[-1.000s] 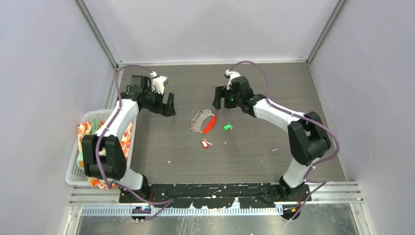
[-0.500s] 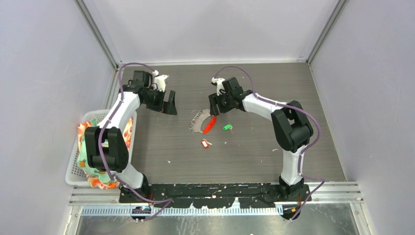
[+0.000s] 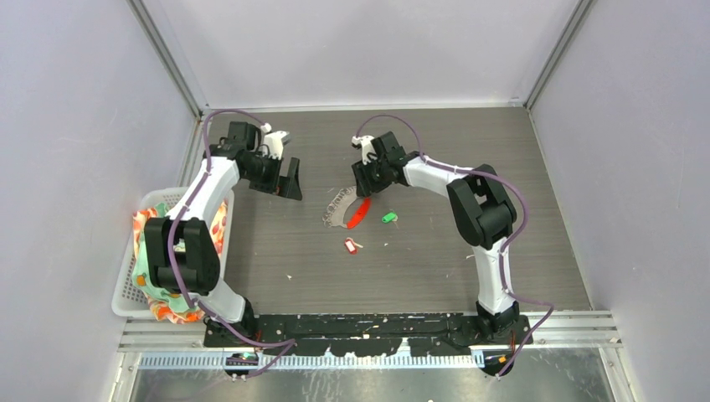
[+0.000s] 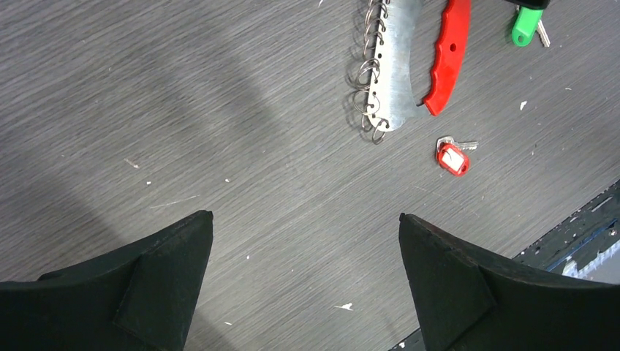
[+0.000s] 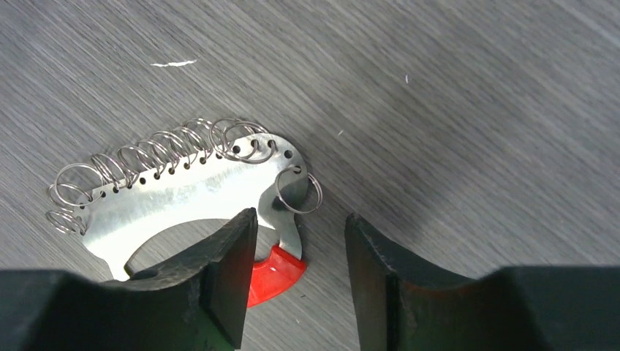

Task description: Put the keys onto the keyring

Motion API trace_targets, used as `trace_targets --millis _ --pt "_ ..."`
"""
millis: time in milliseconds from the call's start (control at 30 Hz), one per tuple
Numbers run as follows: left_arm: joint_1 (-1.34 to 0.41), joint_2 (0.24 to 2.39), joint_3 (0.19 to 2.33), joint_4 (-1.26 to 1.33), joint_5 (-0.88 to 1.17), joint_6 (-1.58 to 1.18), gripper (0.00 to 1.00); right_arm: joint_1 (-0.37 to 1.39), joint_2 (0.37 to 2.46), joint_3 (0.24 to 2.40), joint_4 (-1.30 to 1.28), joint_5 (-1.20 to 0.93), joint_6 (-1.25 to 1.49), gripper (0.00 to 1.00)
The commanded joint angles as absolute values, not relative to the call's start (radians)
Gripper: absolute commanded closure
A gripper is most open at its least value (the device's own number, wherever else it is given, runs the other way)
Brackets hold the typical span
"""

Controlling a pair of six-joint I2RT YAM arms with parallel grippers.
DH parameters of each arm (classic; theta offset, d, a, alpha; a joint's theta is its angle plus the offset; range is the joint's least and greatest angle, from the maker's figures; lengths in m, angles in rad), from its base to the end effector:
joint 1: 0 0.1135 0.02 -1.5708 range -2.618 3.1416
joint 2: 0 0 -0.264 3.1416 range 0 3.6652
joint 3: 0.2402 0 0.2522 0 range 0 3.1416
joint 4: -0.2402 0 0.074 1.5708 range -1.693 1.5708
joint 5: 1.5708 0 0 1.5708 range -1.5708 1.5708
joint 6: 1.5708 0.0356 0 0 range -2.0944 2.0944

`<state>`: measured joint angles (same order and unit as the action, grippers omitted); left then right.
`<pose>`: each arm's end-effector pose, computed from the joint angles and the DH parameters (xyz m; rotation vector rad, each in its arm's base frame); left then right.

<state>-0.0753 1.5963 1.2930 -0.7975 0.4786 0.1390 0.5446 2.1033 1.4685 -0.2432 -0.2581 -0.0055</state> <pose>0.3241 -0.0409 0.2674 0.4282 2.5636 -0.6129 0.3854 0.2441 0.1606 -0.7871 2.3605 0.5498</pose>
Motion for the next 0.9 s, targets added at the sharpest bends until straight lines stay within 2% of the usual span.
trace_targets --millis 0,133,400,500,600,700,867 --pt "-0.071 1.536 1.335 -0.824 0.479 0.146 0.00 0.552 2.111 1.524 -0.246 -0.285 -0.026 0.52" --pt "-0.071 1.532 1.333 -0.831 0.482 0.146 0.00 0.554 2.122 1.534 -0.258 -0.284 -0.040 0.61" --pt "-0.071 1.530 1.320 -0.842 0.474 0.161 0.00 0.558 2.136 1.558 -0.275 -0.295 -0.061 0.70" --pt "-0.071 1.526 1.316 -0.842 0.475 0.165 0.00 0.560 2.145 1.574 -0.292 -0.310 -0.072 0.82" --pt "-0.071 1.524 1.314 -0.838 0.484 0.168 0.00 0.564 2.147 1.595 -0.314 -0.321 -0.086 0.99" --pt "-0.071 1.526 1.310 -0.829 0.520 0.177 0.00 0.571 2.095 1.574 -0.272 -0.344 -0.080 0.99" --pt "-0.071 1.535 1.320 -0.847 0.676 0.278 0.00 0.594 1.863 1.386 -0.017 -0.391 -0.046 0.99"
